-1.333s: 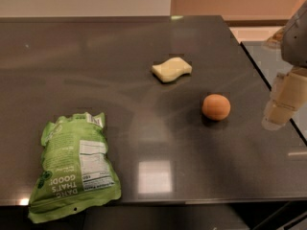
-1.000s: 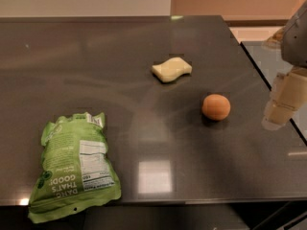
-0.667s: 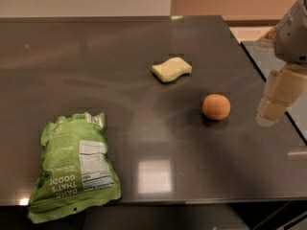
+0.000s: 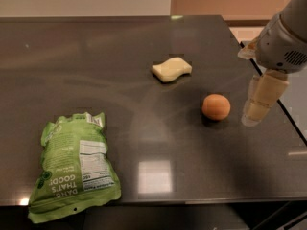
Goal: Move orange near green rice chip bag
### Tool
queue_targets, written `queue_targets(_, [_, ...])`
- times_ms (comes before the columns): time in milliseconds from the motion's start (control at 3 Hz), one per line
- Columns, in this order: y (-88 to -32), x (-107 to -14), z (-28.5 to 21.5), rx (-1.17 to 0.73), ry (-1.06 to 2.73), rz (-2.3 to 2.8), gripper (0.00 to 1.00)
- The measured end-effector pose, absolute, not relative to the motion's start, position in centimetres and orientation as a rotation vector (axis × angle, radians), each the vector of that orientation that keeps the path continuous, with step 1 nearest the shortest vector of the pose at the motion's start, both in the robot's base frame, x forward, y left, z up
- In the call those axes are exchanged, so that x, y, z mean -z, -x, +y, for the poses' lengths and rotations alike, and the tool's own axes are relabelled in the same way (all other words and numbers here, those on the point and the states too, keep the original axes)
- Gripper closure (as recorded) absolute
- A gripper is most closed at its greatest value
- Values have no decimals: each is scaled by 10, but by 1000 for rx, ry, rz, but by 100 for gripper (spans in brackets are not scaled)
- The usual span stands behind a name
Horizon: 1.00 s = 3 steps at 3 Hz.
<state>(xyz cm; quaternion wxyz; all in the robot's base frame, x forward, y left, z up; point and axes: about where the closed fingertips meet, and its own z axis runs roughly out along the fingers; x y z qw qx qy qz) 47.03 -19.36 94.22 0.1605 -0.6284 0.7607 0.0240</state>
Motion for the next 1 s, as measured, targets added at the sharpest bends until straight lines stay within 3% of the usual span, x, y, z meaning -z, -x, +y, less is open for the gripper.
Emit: queue_targets(1000, [-483, -882, -177, -96, 1882, 2143, 0])
